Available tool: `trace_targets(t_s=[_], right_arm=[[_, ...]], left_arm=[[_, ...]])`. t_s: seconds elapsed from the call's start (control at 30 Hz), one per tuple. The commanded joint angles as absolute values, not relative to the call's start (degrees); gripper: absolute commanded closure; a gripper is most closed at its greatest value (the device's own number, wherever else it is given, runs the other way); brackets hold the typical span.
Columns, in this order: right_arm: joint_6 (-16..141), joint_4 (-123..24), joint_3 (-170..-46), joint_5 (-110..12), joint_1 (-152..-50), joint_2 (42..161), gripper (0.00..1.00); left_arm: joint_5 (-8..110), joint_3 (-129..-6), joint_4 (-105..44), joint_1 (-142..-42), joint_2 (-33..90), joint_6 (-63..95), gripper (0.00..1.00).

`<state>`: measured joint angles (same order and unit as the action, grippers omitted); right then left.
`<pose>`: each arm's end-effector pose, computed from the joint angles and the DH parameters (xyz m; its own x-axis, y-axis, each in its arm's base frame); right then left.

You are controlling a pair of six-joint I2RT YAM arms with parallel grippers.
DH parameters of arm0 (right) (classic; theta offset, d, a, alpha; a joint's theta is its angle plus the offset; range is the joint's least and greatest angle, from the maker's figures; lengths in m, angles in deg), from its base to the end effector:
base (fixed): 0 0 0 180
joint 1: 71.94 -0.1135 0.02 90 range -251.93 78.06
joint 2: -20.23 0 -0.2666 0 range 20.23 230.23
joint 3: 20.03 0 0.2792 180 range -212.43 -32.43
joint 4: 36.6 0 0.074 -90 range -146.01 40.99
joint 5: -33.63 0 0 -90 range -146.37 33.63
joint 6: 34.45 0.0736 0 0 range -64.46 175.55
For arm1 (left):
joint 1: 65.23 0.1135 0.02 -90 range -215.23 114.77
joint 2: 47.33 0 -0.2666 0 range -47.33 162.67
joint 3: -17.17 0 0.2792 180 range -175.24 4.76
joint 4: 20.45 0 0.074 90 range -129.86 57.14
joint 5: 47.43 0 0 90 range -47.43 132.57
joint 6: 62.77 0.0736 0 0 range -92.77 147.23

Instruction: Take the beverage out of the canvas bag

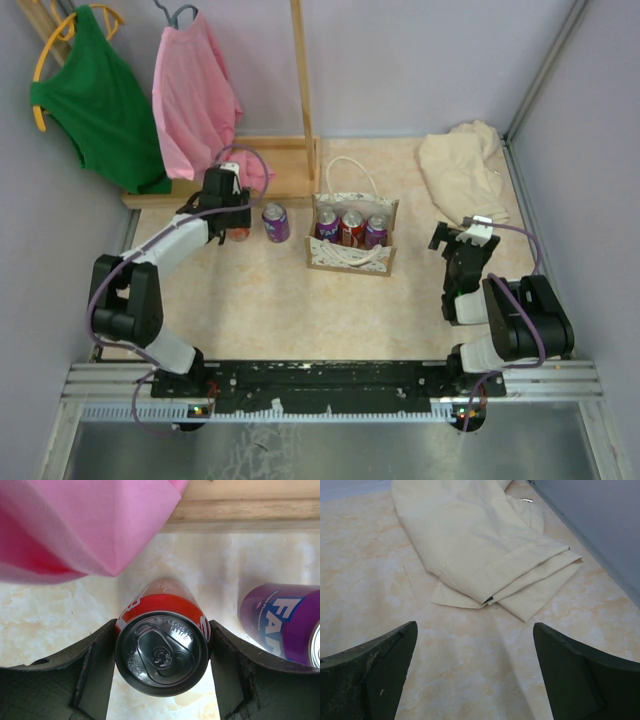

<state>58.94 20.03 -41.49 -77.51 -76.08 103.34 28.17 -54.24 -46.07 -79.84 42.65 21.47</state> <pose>0.2639 -0.0075 0.1200 -0.0699 0.0502 -0.9963 0.2956 0.9549 0.0274 0.3808 -0.0803 0.1899 -0.6783 0.0764 -0.7308 0.0037 0.9949 0.1005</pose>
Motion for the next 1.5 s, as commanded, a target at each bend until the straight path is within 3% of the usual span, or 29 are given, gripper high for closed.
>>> trace_targets(t_s=[0.0,0.1,0.13,0.23,0.27,0.37,0.4,0.73,1.0,1.13,1.3,1.47], right_arm=[[58.33,22.53,-42.28,-78.49,-76.59,103.46,0.01],[58.31,22.47,-42.28,-78.47,-76.59,103.48,0.01],[58.23,22.53,-42.28,-78.51,-76.59,103.47,0.01],[58.28,22.5,-42.28,-78.47,-76.59,103.46,0.01],[58.27,22.5,-42.28,-78.51,-76.59,103.46,0.01],[58.32,22.45,-42.23,-78.52,-76.59,103.46,0.01],[58.3,22.45,-42.27,-78.49,-76.59,103.46,0.01],[58.33,22.53,-42.28,-78.47,-76.59,103.46,0.01],[58.26,22.49,-42.28,-78.49,-76.57,103.51,0.01],[58.3,22.52,-42.28,-78.52,-76.59,103.47,0.01],[58.31,22.53,-42.28,-78.45,-76.59,103.47,0.01],[58.31,22.52,-42.28,-78.49,-76.59,103.46,0.01]], left_arm=[[29.64,-56.76,-43.69,-79.54,44.37,20.43,0.99],[30.19,-57.43,-44.87,-79.5,45.32,20.28,0.86],[30.44,-57.53,-45.18,-79.52,45.43,20.22,0.75],[30.57,-57.92,-45.77,-79.53,45.27,20.03,0.56],[30.42,-58.09,-46.01,-79.53,45.11,19.96,0.48],[30.24,-58.53,-46.56,-79.54,44.17,19.96,0.03],[30.23,-58.71,-46.71,-79.55,43.78,20.06,0.0],[28.51,-62.33,-50.6,-79.56,37.06,21.14,0.0],[48.64,-65.32,-46.28,-83.2,27.69,25.95,0.02],[50.35,-69.4,-48.23,-90.57,29.31,29.47,0.05],[56.38,-73.51,-48.66,-97.11,34.38,31.72,0.25],[61.15,-77.75,-48.59,-103.27,41.77,34.58,0.16]])
